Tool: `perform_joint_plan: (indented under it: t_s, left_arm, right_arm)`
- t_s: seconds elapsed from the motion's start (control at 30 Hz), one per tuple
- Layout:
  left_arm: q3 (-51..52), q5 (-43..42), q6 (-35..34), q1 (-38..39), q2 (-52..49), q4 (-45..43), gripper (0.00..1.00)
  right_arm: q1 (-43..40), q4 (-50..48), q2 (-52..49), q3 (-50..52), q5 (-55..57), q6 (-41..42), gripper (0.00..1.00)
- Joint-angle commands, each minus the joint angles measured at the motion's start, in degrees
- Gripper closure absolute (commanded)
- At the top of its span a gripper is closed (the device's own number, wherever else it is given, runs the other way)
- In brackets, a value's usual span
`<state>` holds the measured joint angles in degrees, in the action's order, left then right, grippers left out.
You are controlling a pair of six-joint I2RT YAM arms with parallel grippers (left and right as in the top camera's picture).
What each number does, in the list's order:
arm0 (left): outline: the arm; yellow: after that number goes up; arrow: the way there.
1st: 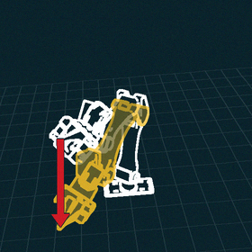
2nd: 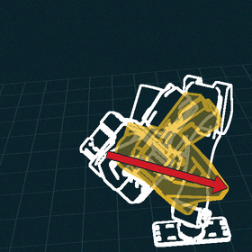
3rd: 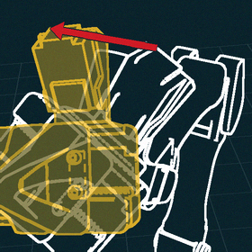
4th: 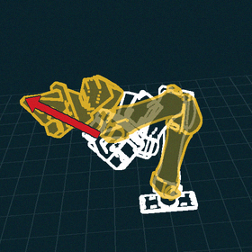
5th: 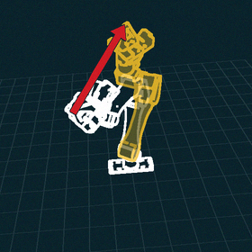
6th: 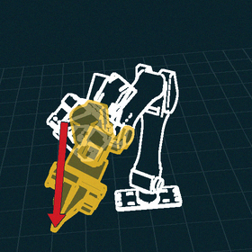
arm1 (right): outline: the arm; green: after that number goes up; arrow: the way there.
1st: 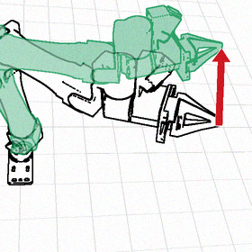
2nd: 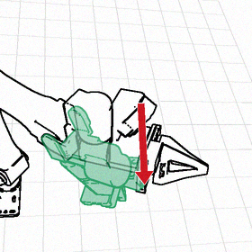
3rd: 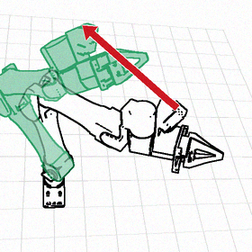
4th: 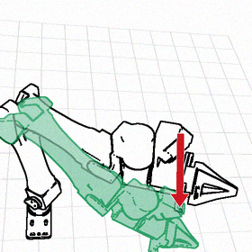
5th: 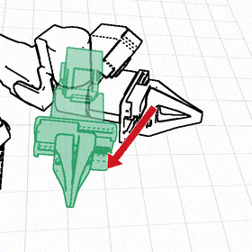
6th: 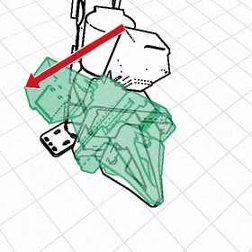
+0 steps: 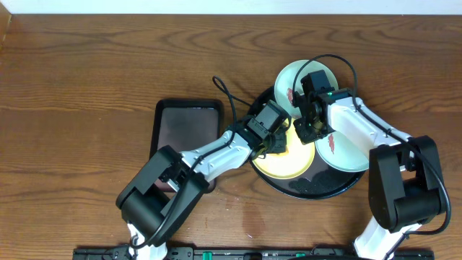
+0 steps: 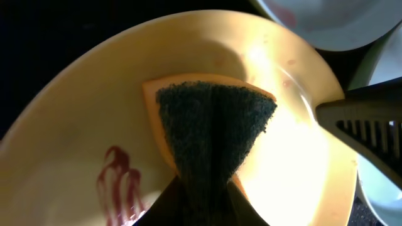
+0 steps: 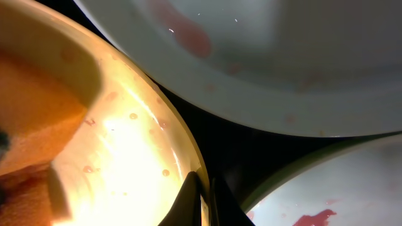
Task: Clean dirty plates on tray and stack at the side
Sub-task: 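Scrub the yellow plate with the sponge in the left gripper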
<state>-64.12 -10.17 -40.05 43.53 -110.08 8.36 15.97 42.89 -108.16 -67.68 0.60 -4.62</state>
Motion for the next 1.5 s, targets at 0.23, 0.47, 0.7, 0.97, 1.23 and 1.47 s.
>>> perform_joint_plan:
  t_s: [0.23,0.47,0.7,0.97,1.23,1.47]
  left_arm:
    - [0.2,9.5,-1.5,-1.8,2.1,12.5,0.92]
    - [-0.4,9.8,-2.3,-2.9,5.2,12.4,0.93]
    - [-0.4,9.1,-2.3,-2.4,11.8,8.3,0.93]
    - [-0.3,9.3,-6.3,1.0,10.0,3.5,0.92]
    - [-0.3,9.4,-11.7,2.0,2.4,2.4,0.92]
    - [-0.3,9.7,-13.7,2.0,-0.6,1.5,0.92]
  right_arm:
    - [0.2,-0.8,-0.6,0.7,-0.9,1.2,0.99]
    - [0.2,-0.7,-0.6,0.7,-0.9,1.2,0.99]
    - [0.2,-0.9,-0.6,0.7,-0.9,1.2,0.99]
    - [0.2,-0.9,-0.6,0.7,-0.9,1.2,0.99]
    - [0.2,-0.9,-0.6,0.7,-0.9,1.2,0.99]
    - [0.2,-0.9,-0.6,0.7,-0.9,1.2,0.99]
